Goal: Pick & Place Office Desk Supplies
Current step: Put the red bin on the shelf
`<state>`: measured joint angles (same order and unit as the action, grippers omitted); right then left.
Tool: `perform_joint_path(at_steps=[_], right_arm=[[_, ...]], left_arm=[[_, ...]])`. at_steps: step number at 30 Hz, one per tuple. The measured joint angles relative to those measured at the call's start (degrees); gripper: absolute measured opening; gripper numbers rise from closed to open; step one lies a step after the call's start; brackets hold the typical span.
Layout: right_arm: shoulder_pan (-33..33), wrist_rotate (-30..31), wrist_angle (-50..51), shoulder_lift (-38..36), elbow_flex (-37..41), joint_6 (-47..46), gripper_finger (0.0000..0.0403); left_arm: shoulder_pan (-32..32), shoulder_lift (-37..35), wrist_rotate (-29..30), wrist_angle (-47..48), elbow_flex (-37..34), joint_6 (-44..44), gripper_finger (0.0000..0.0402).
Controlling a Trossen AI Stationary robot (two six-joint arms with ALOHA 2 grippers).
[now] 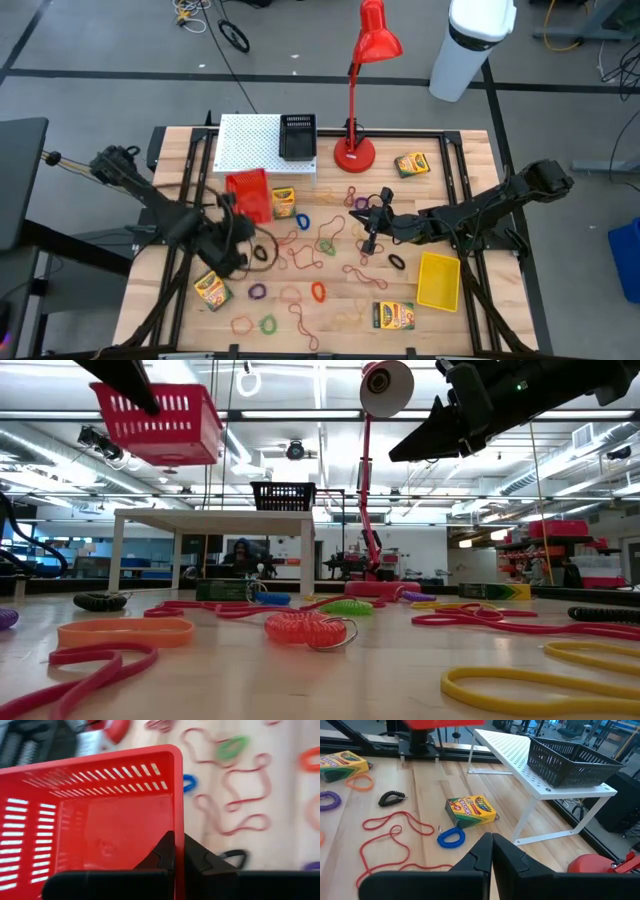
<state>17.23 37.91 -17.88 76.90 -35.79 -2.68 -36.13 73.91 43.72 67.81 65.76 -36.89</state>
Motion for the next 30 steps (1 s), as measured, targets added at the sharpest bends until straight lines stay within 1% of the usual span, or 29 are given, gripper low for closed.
perform_joint_path(at_steps=[3, 8, 11, 14, 22, 26, 30], right_arm=[[0.0, 0.0, 0.0, 0.0, 0.02, 0.01, 0.0021], [0.0, -0.02, 0.0, 0.0, 0.02, 0.01, 0.0021], [0.0, -0.02, 0.02, 0.0, 0.02, 0.0, 0.0021], [0.0, -0.02, 0.02, 0.0, 0.02, 0.03, 0.0021], [0.0, -0.02, 0.02, 0.0, 0.02, 0.14, 0.0021], [0.0, -0.02, 0.01, 0.0, 0.02, 0.65, 0.0021], [0.0, -0.02, -0.2, 0.0, 0.02, 1.47, 0.0021]], left_arm=[[3.17, -2.57, 0.42, 2.27, -0.01, 3.83, 0.0009], [9.59, -6.34, -0.63, 2.3, -0.02, 16.95, 0.0009], [14.65, -9.29, -4.61, 1.84, -0.05, 23.32, 0.0009], [19.46, -12.82, -8.06, -1.13, -1.11, 29.37, 0.0009], [33.01, -22.36, -17.74, -14.6, -10.41, 46.32, 0.0008], [40.98, -23.76, -22.44, -17.38, -13.32, 51.61, 0.0008], [48.64, -22.7, -27.12, -20.22, -14.36, 56.02, 0.0008]])
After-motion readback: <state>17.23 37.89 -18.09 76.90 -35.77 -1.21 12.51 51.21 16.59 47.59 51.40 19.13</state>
